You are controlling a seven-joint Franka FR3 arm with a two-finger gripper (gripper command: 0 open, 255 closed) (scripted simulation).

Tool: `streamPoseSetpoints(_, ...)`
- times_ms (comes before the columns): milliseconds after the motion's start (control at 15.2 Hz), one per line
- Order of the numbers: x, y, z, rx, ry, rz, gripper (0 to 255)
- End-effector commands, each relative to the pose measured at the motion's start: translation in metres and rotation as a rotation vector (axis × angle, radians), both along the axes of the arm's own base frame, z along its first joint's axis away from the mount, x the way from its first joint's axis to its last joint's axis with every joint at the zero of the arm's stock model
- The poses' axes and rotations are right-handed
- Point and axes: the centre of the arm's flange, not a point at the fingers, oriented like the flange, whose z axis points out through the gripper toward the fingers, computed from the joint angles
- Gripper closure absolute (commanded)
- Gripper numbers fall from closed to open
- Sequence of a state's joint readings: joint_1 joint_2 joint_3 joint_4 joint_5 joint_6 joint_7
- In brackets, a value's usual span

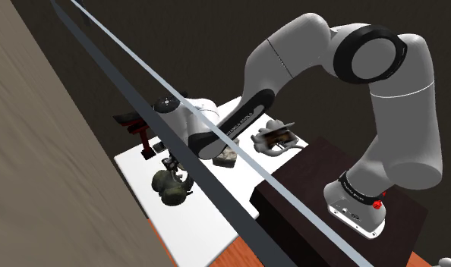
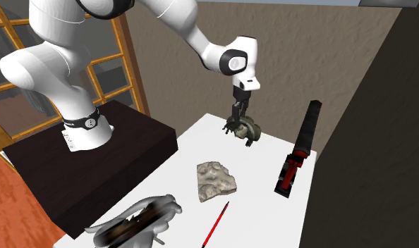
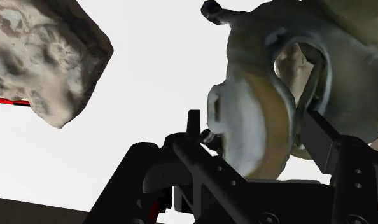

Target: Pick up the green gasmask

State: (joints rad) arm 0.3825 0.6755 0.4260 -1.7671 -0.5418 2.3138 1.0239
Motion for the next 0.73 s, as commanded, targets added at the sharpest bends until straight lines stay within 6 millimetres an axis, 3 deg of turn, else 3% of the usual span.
streamPoseSetpoints(0, 0.000, 0.000, 0.011, 0.002, -0.002, 0.000, 255)
streamPoseSetpoints(528, 0.000, 0.000, 0.054, 0.002, -0.002, 0.000, 255)
streamPoseSetpoints(660, 0.000, 0.000, 0.055, 0.002, -0.002, 0.000, 255)
